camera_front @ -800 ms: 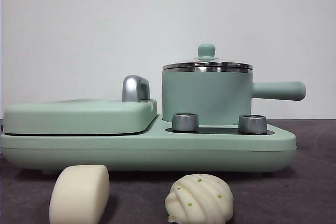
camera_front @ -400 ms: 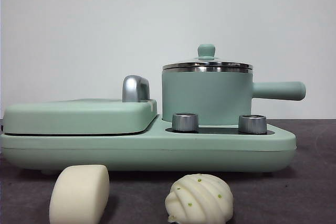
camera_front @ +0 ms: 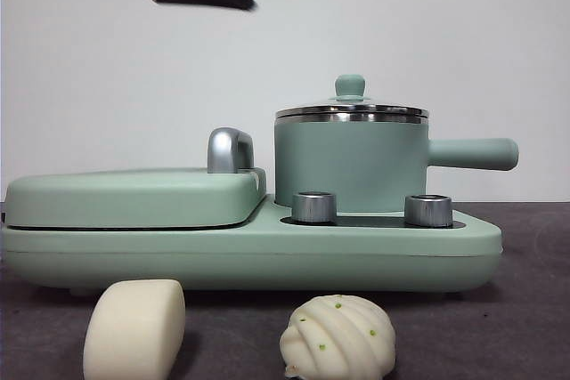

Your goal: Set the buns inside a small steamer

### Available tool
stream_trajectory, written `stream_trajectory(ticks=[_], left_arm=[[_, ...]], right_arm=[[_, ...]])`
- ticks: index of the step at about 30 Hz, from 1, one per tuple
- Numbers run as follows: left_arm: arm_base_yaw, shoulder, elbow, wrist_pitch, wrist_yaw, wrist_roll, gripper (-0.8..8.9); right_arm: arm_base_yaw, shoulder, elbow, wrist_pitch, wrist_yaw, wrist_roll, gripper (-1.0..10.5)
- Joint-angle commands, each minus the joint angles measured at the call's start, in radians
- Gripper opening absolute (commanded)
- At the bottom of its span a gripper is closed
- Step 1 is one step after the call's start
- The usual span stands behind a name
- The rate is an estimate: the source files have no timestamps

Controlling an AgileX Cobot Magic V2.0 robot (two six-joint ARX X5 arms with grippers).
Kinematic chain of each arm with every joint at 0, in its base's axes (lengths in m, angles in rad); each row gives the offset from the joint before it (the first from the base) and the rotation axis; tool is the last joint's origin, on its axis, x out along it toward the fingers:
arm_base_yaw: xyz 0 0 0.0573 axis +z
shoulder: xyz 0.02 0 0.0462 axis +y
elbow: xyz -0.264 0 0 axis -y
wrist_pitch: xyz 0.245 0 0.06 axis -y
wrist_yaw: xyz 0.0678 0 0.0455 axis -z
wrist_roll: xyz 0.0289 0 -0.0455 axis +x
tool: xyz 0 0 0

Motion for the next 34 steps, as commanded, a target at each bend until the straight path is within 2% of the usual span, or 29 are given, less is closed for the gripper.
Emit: stream_trajectory(ticks=[1,15,34], left_arm=[[-0.020,0.090,0.059,0.051,-0.003,-0.012,2.80],[-0.068,0.426,0.350,0.068,-0.004,-0.006,2.80],[-0.071,0.511,0.362,0.056,-0.005,0.031,2.79]], right_arm=[[0.003,0.006,0.017,0.010,-0.001,0.015,2.6],[0.003,0.007,0.017,0.010,-0.001,0.015,2.6],[0.003,0.008,0.017,0.009,-0.001,0.016,2.6]])
